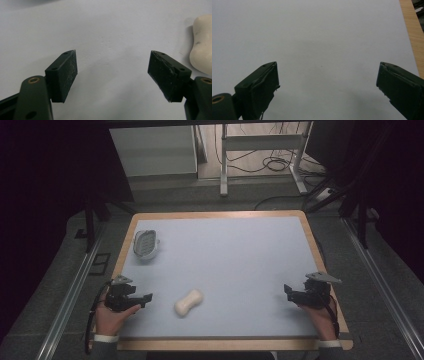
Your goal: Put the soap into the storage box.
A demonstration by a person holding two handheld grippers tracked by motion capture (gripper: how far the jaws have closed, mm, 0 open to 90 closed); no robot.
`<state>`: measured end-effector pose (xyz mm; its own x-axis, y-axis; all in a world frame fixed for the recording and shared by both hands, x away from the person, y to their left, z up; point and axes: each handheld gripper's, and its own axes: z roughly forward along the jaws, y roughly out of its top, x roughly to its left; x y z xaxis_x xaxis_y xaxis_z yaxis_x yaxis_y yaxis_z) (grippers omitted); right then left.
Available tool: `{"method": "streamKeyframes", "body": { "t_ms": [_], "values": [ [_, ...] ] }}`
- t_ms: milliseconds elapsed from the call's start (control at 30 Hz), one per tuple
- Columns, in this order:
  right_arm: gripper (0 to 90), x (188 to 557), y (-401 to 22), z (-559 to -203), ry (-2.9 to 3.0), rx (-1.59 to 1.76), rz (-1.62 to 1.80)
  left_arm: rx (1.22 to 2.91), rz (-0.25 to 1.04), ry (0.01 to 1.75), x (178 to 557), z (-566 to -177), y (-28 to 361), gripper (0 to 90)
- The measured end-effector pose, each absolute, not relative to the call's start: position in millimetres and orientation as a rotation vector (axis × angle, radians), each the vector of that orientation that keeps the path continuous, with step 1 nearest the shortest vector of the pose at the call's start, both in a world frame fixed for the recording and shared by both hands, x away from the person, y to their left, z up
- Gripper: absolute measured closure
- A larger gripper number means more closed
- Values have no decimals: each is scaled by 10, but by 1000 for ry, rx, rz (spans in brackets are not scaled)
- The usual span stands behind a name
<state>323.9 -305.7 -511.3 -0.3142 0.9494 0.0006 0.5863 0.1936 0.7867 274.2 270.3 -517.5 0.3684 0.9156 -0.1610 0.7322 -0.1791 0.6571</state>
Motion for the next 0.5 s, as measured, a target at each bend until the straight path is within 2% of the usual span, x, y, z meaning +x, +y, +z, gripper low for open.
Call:
{"method": "streamKeyframes", "body": {
  "t_ms": [500],
  "values": [
    [56, 3212, -3094, -5063, 1950, 1428, 968, 2017, 378, 1379, 2734, -4869, 2619, 240]
  ]
}}
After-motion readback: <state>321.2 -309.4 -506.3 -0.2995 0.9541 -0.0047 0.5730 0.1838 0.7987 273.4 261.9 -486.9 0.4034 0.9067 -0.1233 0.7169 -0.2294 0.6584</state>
